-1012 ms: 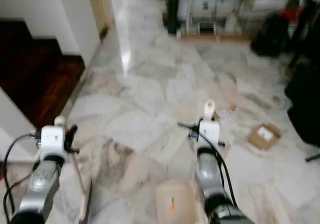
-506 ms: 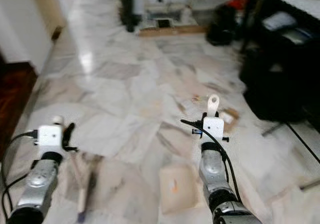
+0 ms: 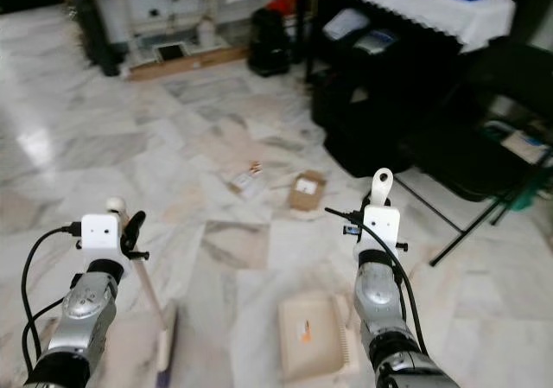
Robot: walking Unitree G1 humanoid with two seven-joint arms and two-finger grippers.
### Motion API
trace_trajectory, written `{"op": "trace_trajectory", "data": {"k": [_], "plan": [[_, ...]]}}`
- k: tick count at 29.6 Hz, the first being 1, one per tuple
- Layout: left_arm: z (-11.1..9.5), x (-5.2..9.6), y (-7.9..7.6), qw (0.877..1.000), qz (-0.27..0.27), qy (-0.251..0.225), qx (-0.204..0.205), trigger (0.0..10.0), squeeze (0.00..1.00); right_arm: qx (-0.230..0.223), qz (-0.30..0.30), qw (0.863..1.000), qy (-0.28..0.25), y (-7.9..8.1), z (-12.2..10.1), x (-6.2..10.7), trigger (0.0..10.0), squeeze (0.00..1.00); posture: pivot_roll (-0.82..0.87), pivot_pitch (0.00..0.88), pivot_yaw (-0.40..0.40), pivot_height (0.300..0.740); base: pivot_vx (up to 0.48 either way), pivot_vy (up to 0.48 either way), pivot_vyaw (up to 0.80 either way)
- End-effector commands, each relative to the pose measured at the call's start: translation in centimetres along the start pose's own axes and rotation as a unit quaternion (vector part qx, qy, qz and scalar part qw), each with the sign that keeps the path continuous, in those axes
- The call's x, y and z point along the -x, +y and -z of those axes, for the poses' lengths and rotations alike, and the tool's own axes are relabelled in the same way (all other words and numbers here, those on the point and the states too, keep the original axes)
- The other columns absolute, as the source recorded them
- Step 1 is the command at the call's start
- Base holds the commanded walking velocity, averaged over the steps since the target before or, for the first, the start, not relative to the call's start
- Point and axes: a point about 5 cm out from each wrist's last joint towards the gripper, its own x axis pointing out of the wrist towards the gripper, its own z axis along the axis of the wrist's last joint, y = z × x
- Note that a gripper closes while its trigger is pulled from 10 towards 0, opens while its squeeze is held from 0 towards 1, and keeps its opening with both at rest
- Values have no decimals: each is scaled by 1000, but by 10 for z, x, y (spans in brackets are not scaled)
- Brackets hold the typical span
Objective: Sweep floor
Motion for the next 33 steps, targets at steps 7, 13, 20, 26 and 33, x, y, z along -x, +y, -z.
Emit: {"op": "trace_trajectory", "data": {"k": [7, 13, 20, 26, 33], "plan": [[3, 2, 6, 1000, -11, 5, 10, 10000, 0, -6, -13, 1000, -18, 7, -11, -6, 10000, 0, 60, 0, 0, 740, 0, 0, 0], [2, 0, 5, 1000, -12, 5, 12, 10000, 0, -5, -11, 1000, -19, 4, -10, -6, 10000, 0, 55, 0, -3, 740, 219, 0, 0], [3, 1, 4, 1000, -16, 6, 15, 10000, 0, -5, -13, 1000, -21, 4, -10, -5, 10000, 0, 41, 0, -5, 740, 378, 0, 0], [4, 1, 4, 1000, -18, 6, 17, 10000, 0, -5, -17, 1000, -22, 4, -11, -6, 10000, 0, 42, 0, -8, 740, 377, 0, 0], [4, 0, 6, 1000, -23, 8, 17, 10000, 0, 5, -49, 998, -26, 12, -13, -6, 10000, 0, 42, 0, -8, 740, 378, 0, 0]]}}
